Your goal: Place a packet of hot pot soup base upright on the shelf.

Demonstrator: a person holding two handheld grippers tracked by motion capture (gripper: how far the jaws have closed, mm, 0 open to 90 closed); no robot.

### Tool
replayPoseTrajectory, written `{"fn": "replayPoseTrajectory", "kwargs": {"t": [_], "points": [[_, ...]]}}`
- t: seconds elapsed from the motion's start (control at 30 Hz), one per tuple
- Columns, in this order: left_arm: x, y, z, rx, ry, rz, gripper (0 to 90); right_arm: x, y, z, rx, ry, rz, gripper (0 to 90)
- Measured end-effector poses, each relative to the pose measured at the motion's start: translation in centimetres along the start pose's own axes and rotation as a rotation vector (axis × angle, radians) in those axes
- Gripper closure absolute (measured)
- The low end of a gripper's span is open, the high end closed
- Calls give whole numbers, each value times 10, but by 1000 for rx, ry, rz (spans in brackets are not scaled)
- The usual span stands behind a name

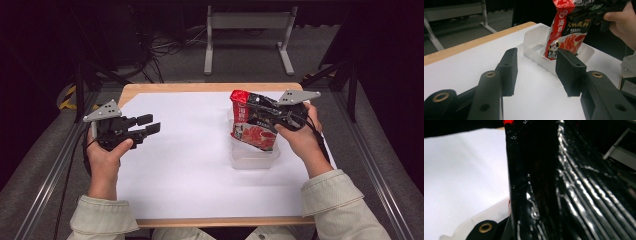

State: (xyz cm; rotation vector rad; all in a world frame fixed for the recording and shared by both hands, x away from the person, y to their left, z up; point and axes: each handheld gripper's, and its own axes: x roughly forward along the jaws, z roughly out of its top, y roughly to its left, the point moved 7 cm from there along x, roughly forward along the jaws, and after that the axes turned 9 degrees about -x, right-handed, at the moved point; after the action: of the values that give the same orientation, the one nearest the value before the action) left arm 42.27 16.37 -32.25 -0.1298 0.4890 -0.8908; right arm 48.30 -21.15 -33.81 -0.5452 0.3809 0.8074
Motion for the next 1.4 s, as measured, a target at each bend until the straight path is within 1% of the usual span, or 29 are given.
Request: {"fn": "replayPoseTrajectory", "kwargs": {"t": [0.1, 0.17, 0.33, 0.37, 0.53, 0.57, 0.63, 0.73, 0.9, 1.13, 1.23, 1.3, 1.33, 1.37, 1.4], "points": [[0, 0, 0, -1, 0, 0, 536, 3, 1, -4, 6, 4, 7, 828], [0, 0, 0, 1, -2, 1, 536, 9, 4, -11, 10, 15, 9, 827], [0, 1, 0, 1, -2, 1, 535, 13, 6, -18, 19, 16, 11, 825], [0, 1, 0, -3, -3, 2, 533, 14, 6, -20, 25, 11, 12, 823], [0, 1, 0, -4, -4, -3, 531, 13, 6, -22, 20, 3, 12, 817], [0, 1, 0, -4, -5, -3, 530, 13, 4, -25, 23, -4, 19, 807], [0, 0, 0, -7, -5, -2, 529, 13, 3, -29, 35, -7, 26, 803], [0, 0, -1, -5, 0, -3, 527, 12, 0, -34, 57, -27, 36, 802], [1, 0, -1, -3, 2, -2, 525, 12, 1, -35, 50, -29, 35, 802], [-1, 2, -3, -6, 4, 2, 524, 10, -1, -42, 85, -56, 47, 799], [-2, 2, -5, -9, 7, 6, 523, 10, 0, -41, 77, -57, 49, 791], [-2, 1, -7, -13, 10, 9, 522, 10, 1, -40, 64, -57, 48, 765], [-2, 2, -8, -6, 15, 12, 519, 10, 1, -38, 66, -63, 50, 724], [-2, 1, -9, -2, 15, 14, 512, 9, 2, -37, 78, -84, 56, 656], [-2, 2, -10, 4, 22, 19, 503, 8, 2, -35, 87, -108, 57, 610]]}}
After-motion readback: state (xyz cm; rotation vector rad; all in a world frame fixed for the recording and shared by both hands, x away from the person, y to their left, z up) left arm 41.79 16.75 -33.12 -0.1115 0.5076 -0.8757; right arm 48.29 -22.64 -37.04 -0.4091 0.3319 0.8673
